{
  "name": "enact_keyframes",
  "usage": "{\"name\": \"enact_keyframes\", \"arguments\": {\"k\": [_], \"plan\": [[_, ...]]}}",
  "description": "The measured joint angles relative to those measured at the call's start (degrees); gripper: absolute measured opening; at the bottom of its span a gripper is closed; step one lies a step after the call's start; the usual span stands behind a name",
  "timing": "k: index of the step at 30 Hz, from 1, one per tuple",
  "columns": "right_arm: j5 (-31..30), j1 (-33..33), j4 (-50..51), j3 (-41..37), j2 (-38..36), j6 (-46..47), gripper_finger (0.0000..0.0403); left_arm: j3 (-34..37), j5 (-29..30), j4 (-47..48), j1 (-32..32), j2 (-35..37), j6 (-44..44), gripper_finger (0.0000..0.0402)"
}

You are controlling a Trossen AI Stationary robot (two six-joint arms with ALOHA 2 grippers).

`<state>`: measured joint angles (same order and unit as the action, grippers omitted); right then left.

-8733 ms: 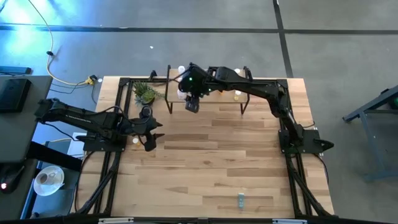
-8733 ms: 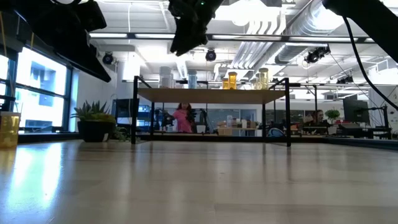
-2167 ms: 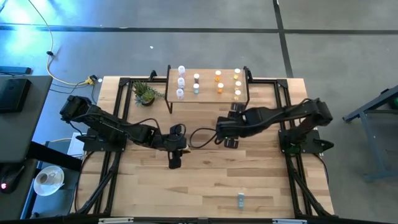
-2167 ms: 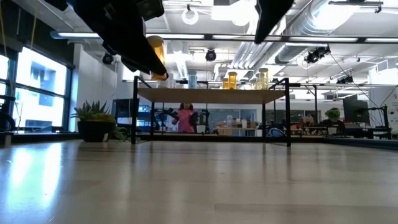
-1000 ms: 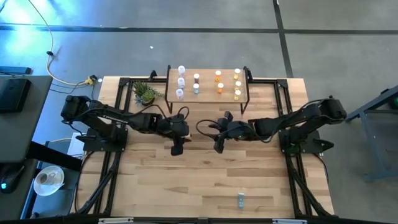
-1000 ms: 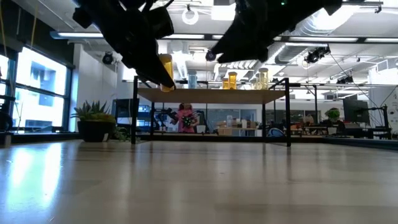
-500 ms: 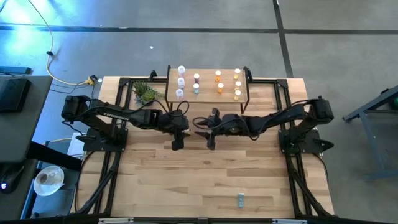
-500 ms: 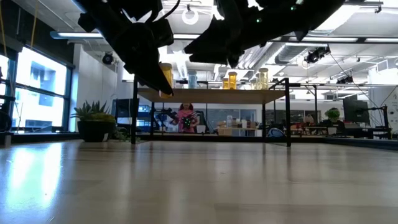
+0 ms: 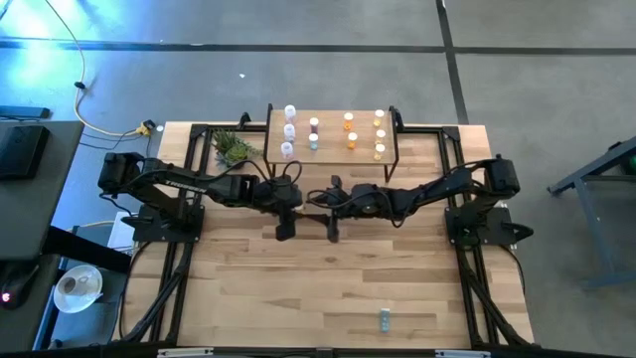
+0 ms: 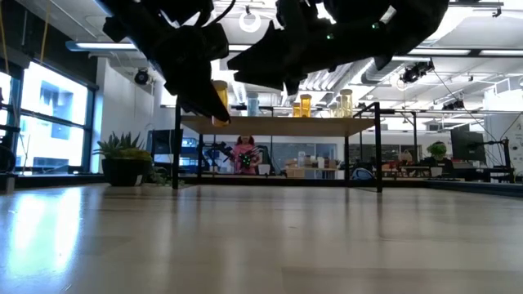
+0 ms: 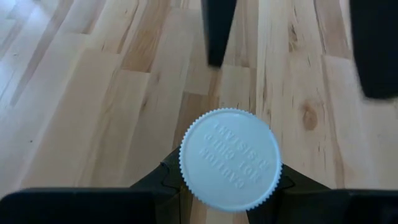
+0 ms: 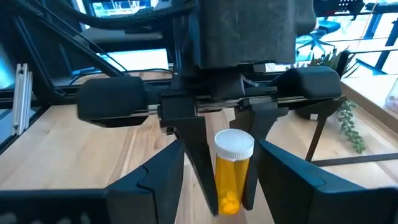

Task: Pick and place medicine bottles onto shelf by color
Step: Put the orange pill bottle on the shelf aligned with the orange pill bottles

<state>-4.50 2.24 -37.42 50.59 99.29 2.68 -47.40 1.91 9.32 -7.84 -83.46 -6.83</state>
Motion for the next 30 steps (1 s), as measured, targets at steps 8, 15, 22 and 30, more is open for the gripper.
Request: {"name": "enact_keyframes", "arguments": {"k": [8, 15, 22, 30], "plan": [[1.1, 0.0, -0.5, 3.3, 2.2, -0.2, 0.0185, 0.0, 0.0, -0.8, 0.5, 0.0, -1.6, 0.0091], [0.4, 0.0, 8.3, 6.8, 2.6, -0.4, 0.0185, 0.1, 0.3, -1.7, 2.1, 0.0, -1.6, 0.0091], [0.7, 0.0, 10.4, 6.8, 2.7, 0.1, 0.0185, 0.1, 0.3, -2.7, 2.3, 0.0, -1.4, 0.0091], [0.7, 0.0, 10.2, 6.8, 2.7, 0.3, 0.0185, 0.1, 0.5, -3.3, 2.3, 0.0, 0.6, 0.0091]]}}
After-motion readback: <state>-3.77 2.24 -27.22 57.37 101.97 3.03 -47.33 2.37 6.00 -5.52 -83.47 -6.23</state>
